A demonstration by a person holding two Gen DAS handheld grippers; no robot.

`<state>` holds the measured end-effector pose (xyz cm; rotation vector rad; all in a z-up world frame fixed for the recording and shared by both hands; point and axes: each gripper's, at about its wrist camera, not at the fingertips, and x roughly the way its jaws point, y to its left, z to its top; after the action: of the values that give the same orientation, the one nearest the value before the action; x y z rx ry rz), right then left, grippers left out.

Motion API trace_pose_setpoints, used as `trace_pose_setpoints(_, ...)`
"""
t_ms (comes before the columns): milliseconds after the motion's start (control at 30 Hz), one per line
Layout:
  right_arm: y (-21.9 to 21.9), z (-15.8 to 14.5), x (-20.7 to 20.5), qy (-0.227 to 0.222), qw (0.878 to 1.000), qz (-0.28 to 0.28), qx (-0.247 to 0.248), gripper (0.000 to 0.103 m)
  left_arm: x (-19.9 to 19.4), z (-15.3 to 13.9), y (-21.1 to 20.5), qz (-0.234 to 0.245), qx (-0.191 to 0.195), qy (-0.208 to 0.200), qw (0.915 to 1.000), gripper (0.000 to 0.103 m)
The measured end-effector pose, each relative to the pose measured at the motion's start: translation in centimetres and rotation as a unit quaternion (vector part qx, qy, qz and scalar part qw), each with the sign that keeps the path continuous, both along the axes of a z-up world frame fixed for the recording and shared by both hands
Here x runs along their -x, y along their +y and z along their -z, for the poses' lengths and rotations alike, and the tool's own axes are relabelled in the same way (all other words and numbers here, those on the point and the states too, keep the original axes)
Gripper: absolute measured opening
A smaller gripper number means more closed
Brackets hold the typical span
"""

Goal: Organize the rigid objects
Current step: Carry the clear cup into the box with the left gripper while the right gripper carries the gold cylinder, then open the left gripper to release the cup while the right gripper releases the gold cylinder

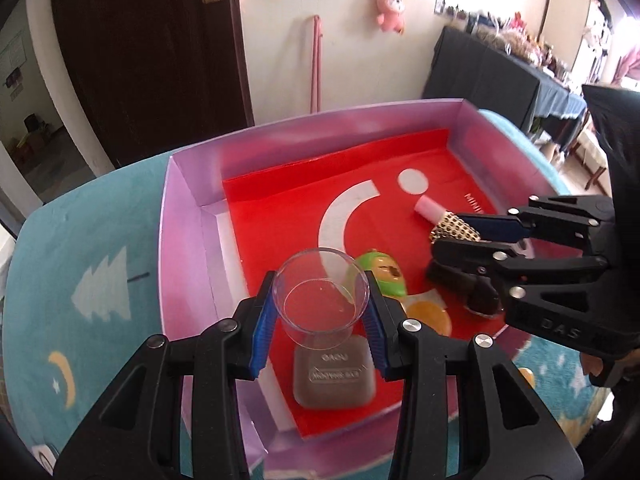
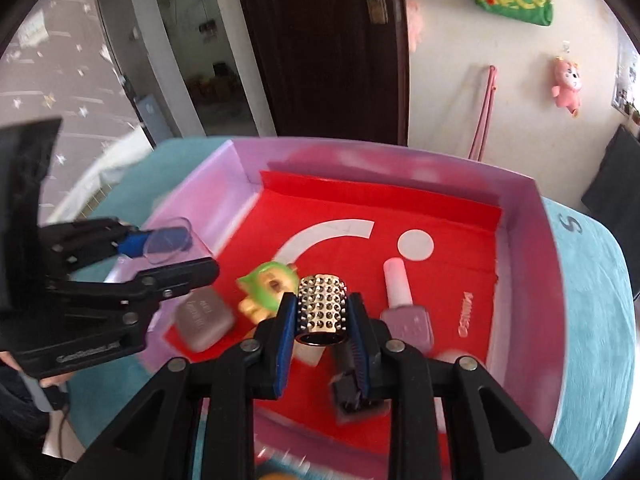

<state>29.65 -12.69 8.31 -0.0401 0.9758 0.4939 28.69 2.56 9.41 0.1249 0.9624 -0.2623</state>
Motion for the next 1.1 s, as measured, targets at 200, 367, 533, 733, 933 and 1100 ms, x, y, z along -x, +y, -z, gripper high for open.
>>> trace_pose_setpoints(200, 0.9, 2.3, -2.7, 0.031, 0.999, -0.001, 0.025, 0.027, -1.0, 1.2, -0.1, 0.003, -0.017, 0.028, 0.9995, 0.037)
trace_pose_setpoints(367, 1.0, 2.9, -3.8, 0.037, 0.999, -0.006, 0.036, 0.028, -1.5, 1.6, -0.1, 0.007, -0.02, 0.042, 0.9989, 0.037)
trace_pose_setpoints(533, 1.4, 3.3, -4.4, 0.047, 0.998, -0.015, 0.046, 0.027, -2.3, 2.1, -0.5, 0.01, -0.034, 0.052, 0.998, 0.037)
trace_pose_setpoints(733, 1.9, 3.9, -4.9, 0.056, 0.996, -0.024, 0.061, 0.028, -2.7, 2.4, -0.7, 0.01, -0.039, 0.061, 0.9973, 0.037)
trace_pose_setpoints(933, 2.9, 4.3, -5.4, 0.062, 0.995, -0.028, 0.07, 0.027, -3.0, 2.7, -0.8, 0.014, -0.045, 0.073, 0.9962, 0.038)
trace_pose_setpoints(1100, 3.1, 4.3, -5.3, 0.06, 0.995, -0.031, 0.074, 0.027, -3.2, 2.9, -0.9, 0.016, -0.053, 0.072, 0.9959, 0.038)
